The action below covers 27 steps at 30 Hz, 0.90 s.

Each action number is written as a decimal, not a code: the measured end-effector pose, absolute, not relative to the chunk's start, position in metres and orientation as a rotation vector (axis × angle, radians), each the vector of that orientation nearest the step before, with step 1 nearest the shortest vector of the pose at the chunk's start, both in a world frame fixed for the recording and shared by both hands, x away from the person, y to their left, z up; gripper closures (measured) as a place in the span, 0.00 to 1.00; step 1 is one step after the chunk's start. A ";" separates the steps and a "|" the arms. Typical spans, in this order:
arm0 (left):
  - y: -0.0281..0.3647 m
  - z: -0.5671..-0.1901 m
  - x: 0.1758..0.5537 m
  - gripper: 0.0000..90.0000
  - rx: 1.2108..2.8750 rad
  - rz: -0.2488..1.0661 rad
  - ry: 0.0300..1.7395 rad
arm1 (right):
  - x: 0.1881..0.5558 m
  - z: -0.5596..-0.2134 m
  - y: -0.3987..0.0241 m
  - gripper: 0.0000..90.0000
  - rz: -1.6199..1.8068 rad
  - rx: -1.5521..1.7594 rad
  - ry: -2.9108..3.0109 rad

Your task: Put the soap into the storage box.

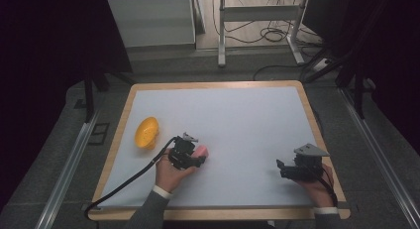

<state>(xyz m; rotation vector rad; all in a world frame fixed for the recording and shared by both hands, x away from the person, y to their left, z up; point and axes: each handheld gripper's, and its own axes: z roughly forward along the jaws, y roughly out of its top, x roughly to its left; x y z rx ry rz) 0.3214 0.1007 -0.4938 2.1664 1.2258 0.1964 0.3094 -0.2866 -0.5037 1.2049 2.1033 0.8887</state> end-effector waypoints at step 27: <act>0.119 -0.472 0.317 0.67 2.162 0.265 1.202 | 0.310 -0.505 -0.288 0.09 0.878 1.211 2.102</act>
